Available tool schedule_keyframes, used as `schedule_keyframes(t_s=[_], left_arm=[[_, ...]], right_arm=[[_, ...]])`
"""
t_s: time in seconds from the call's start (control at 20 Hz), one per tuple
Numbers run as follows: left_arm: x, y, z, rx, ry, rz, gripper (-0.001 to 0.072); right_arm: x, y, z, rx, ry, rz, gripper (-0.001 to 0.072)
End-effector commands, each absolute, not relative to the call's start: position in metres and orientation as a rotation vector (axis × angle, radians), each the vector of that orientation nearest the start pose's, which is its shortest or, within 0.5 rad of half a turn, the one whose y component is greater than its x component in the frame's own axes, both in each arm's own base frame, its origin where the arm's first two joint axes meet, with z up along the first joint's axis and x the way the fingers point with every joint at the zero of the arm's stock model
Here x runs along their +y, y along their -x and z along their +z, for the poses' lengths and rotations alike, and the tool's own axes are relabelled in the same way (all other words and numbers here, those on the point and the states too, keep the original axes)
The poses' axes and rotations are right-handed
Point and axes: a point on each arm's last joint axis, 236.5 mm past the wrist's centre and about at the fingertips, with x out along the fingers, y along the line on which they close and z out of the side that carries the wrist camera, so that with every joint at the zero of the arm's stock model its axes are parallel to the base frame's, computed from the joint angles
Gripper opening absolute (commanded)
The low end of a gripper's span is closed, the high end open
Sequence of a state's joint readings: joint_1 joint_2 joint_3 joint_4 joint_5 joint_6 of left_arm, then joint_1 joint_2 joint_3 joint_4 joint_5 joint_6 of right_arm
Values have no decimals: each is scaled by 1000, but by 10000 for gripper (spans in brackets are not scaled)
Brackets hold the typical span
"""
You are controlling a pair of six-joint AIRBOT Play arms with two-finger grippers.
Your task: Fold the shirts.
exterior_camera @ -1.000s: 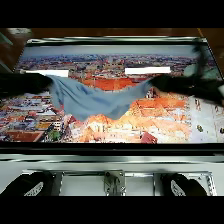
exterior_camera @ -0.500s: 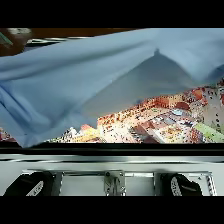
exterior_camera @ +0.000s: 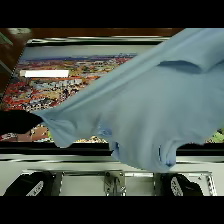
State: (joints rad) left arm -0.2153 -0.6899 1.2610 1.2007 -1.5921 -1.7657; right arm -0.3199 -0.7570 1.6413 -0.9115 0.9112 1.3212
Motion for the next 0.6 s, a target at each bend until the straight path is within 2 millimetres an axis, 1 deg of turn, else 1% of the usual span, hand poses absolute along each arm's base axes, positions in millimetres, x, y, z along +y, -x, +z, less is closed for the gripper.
schedule_keyframes(t_s=[0.0,0.05,0.15,0.25,0.3,0.4,0.45,0.5,0.55], left_arm=[[-140,-234,116,1186,331,-374,39],[-142,-250,99,1179,357,-349,39],[-145,-290,72,1150,397,-302,39],[-150,-331,44,1132,441,-260,39],[-151,-350,29,1130,458,-238,40],[-154,-377,1,1163,471,-204,40],[-153,-388,-12,1193,476,-187,40],[-154,-397,-23,1220,488,-177,41],[-157,-402,-30,1248,521,-173,61]], right_arm=[[-2,-384,409,182,-186,195,57],[-8,-409,380,260,-221,204,58],[-19,-458,317,403,-303,214,58],[-22,-502,247,541,-385,216,58],[-14,-518,214,605,-415,228,58],[15,-541,150,735,-462,263,58],[32,-548,121,794,-472,279,58],[49,-552,96,847,-477,300,58],[66,-553,72,902,-488,319,59]])
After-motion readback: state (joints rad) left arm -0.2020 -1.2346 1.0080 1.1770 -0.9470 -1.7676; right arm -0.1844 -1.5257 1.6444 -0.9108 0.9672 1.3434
